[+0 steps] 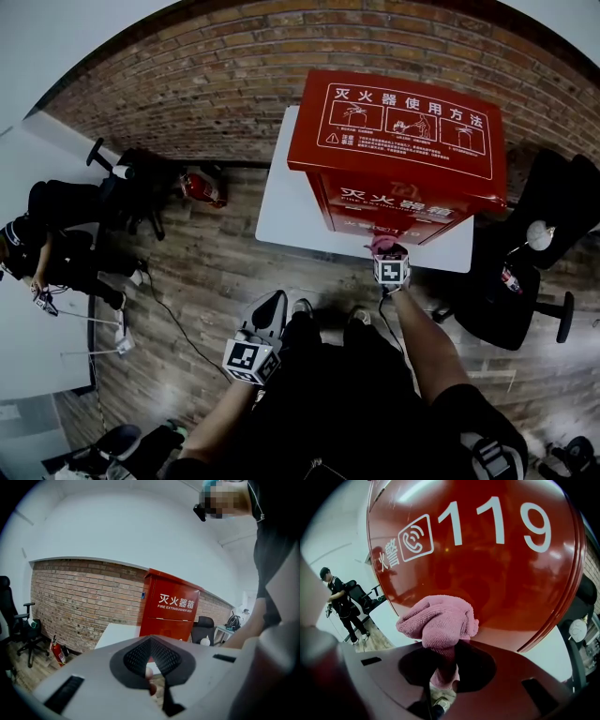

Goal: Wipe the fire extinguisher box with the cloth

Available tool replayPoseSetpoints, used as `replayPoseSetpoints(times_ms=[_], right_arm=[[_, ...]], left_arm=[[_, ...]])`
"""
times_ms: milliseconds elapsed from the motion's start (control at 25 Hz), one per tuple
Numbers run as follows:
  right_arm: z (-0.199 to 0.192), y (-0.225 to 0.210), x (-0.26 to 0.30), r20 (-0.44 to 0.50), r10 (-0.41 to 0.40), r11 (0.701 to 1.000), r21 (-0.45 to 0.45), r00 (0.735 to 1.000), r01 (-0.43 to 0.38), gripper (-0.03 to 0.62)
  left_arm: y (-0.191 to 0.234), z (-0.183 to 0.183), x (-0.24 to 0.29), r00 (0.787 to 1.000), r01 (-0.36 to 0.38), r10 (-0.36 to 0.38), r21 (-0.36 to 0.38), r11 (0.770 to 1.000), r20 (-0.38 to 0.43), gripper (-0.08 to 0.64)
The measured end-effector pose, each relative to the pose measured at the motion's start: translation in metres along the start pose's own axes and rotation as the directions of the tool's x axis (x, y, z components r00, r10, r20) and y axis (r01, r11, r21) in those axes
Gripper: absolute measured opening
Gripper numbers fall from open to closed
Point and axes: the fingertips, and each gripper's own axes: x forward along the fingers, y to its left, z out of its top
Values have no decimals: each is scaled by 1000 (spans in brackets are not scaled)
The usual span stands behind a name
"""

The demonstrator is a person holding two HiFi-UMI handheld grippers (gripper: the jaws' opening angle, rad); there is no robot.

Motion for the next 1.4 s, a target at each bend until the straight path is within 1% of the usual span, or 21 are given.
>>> replayPoseSetpoints(times_ms=[120,280,400,640,920,1040,1400], right_arm=[[2,3,6,20,16,1000,-5,1000,-16,86],[-3,2,10,-4,35,999,13,999,-35,86],[-4,1,12,-4,40,999,10,999,-40,86],[-5,-1,9,-8,54,999,6,999,-54,86],[-6,-16,5,-8,51,999,3,999,-51,87],[-13,-23,7,-14,51,999,12,999,-51,89],[-19,-49,-5,-24,20,999,34,1000,-19,91]], left_arm=[[0,-1,-1,1000,-9,9,0,1000,-1,22],[0,-1,-2,1000,-23,23,-3,1000,-2,22],[-2,-1,-2,1000,-30,30,-6,1000,-5,23],[-11,-2,3,1000,-16,16,7,1000,-5,23],[-23,-3,14,1000,7,-7,11,1000,-10,23],[-29,-2,18,1000,16,-16,7,1000,-11,23],[-41,-2,27,999,41,-41,13,999,-15,23]])
